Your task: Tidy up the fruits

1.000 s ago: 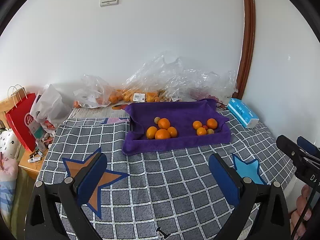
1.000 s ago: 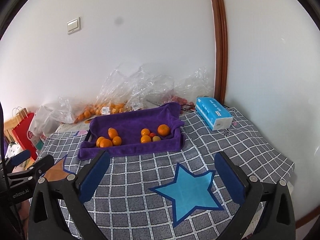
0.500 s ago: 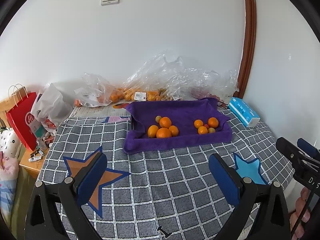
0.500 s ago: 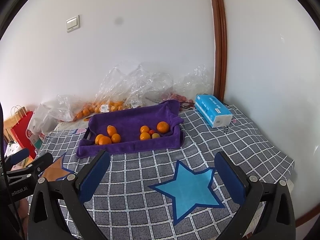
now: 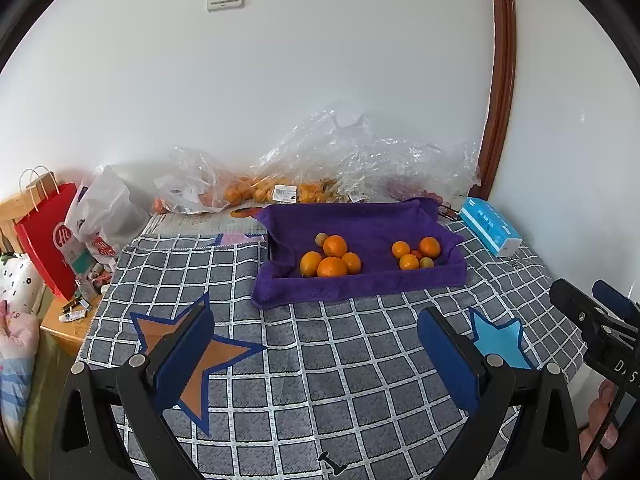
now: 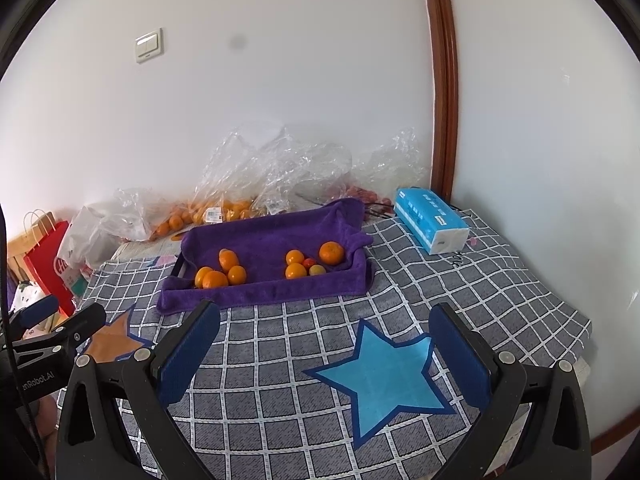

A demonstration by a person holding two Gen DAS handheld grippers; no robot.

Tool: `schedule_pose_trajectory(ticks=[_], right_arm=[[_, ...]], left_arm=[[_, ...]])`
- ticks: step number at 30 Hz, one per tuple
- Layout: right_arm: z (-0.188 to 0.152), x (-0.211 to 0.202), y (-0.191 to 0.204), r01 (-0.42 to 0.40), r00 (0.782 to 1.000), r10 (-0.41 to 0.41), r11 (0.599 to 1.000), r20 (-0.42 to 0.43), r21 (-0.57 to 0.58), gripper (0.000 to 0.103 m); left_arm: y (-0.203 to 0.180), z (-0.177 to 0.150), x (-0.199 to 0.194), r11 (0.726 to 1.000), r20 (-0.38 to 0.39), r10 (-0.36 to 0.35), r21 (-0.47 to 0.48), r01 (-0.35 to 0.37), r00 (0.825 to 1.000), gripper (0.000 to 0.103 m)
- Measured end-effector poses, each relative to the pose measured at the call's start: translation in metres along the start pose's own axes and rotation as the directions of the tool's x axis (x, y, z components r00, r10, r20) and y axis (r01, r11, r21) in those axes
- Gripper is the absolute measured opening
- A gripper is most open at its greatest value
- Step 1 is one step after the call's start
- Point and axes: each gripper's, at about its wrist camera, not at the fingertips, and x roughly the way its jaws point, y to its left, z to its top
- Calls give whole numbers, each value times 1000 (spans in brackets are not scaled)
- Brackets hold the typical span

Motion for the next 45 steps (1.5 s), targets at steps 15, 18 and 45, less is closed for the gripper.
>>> schedule_pose_trajectory(ticks=[15,18,45], right_arm=[[-1,-3,-2,7,1000,-7,1000,2,-3,103],[-2,-2,-3,4,1000,-4,1000,-5,1,103],[0,-1,0,-8,1000,8,1000,-5,0,103]], left_arm=[[-1,-1,-1,1000,-9,-10,2,10,1000,102],[-2,-1,-1,1000,-11,-7,3,7,1000,102],[0,1,1,1000,-10,6,-10,-6,1000,102]])
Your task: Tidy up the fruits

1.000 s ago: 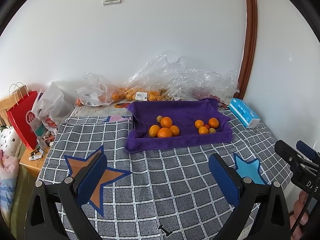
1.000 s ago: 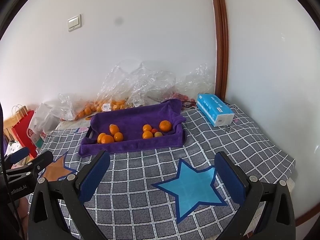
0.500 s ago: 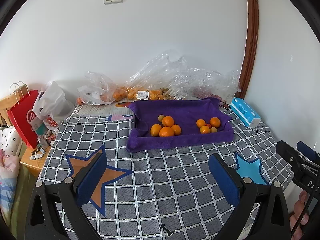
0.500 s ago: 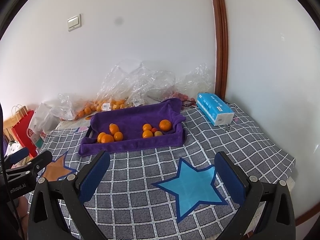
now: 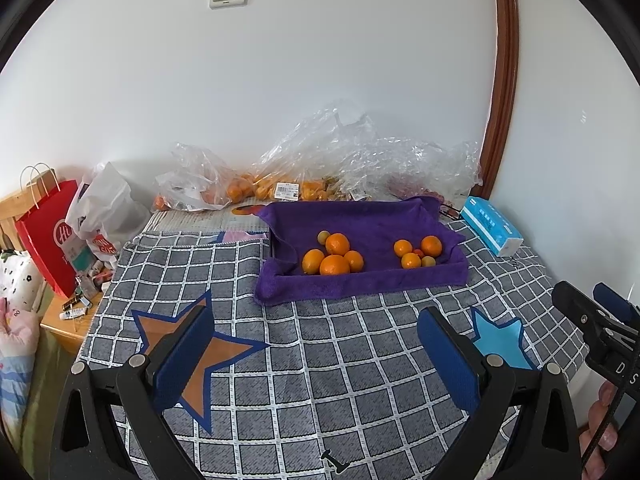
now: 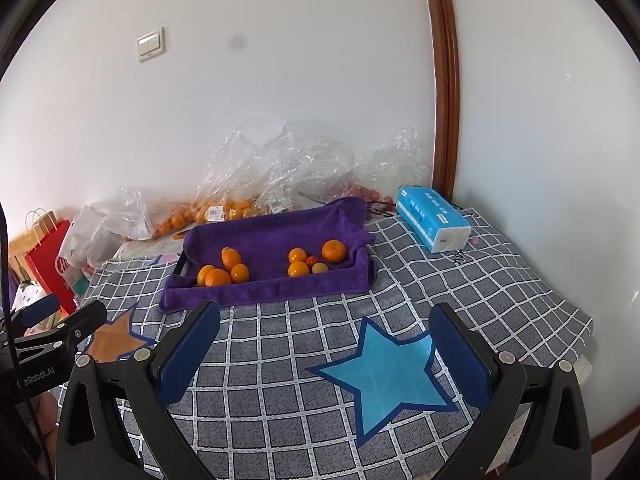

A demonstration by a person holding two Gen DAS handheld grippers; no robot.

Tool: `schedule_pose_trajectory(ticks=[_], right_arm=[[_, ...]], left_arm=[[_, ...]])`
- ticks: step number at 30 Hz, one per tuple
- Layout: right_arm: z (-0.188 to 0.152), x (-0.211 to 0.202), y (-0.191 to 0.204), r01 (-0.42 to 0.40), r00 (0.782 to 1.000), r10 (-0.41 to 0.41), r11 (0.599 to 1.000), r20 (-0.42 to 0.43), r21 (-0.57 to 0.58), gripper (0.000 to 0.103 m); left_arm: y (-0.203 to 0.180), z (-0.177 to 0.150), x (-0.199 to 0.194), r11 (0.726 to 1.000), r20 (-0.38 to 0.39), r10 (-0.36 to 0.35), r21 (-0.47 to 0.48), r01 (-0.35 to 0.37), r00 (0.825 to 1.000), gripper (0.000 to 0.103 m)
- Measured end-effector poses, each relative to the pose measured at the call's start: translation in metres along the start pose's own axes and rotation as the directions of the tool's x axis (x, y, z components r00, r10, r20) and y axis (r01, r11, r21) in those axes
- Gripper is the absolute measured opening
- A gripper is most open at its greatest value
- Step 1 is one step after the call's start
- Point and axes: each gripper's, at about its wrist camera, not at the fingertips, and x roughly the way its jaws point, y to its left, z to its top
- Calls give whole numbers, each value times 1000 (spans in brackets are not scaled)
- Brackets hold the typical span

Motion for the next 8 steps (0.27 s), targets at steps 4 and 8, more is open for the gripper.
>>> schedule_pose_trajectory(ticks=[4,8], right_arm=[[0,1,0,-4,1000,4,1000,2,-1,103],[0,3,0,-9,1000,9,1000,-3,1,103]], left_arm=[[1,0,-1,1000,4,2,-6,-2,1000,102],[0,0,-1,1000,9,-5,1,5,1000,102]])
